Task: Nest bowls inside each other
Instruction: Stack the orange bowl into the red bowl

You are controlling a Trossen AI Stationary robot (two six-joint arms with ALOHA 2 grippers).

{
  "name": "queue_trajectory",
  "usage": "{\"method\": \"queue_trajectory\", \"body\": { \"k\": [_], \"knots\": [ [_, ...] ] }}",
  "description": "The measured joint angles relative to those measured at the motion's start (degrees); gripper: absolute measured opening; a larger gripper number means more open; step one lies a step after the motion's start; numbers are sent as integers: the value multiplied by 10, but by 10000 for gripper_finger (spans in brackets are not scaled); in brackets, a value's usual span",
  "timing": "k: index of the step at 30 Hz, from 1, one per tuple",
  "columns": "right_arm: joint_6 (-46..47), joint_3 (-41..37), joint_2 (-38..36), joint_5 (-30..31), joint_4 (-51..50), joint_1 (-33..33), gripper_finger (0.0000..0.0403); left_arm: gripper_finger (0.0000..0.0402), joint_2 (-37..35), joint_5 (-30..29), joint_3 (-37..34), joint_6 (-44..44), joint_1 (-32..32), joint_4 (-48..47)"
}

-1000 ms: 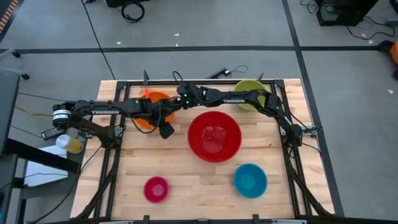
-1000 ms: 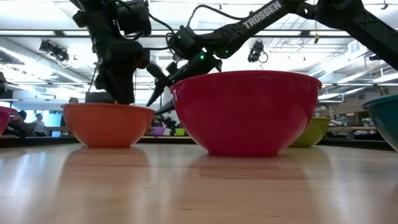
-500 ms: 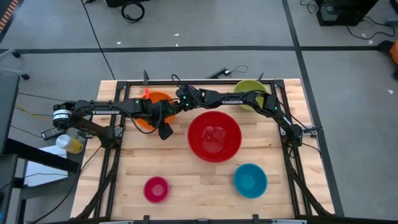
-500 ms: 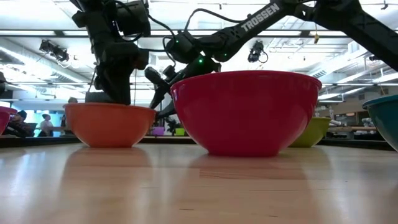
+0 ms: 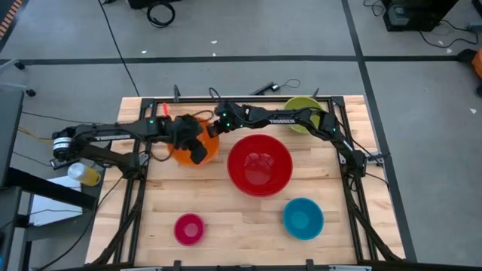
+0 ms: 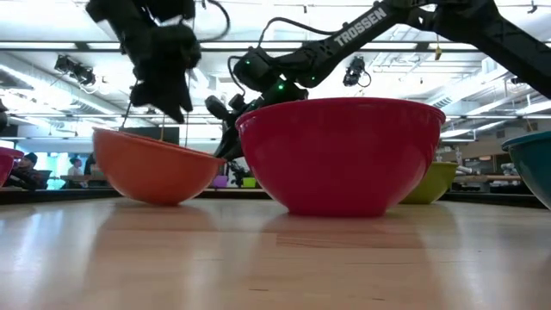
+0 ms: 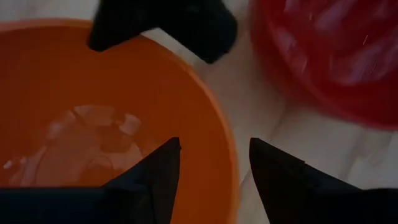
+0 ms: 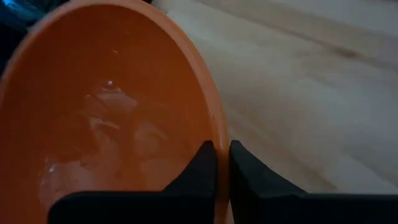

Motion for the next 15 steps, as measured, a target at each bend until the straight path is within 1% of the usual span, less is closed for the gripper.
{"method": "queue_trajectory", "body": {
  "k": [6,11,15],
  "knots": [
    [-14,-1,-43,-19,-25,-34,23,194,-92,-51,0,-20,0,0],
    [-69,-1,-120,-23,-68,-72,23,194,-165,-96,0,-34,0,24],
    [-113,0,-180,-30,-125,-100,23,194,-201,-130,0,-27,0,58]
  ]
}}
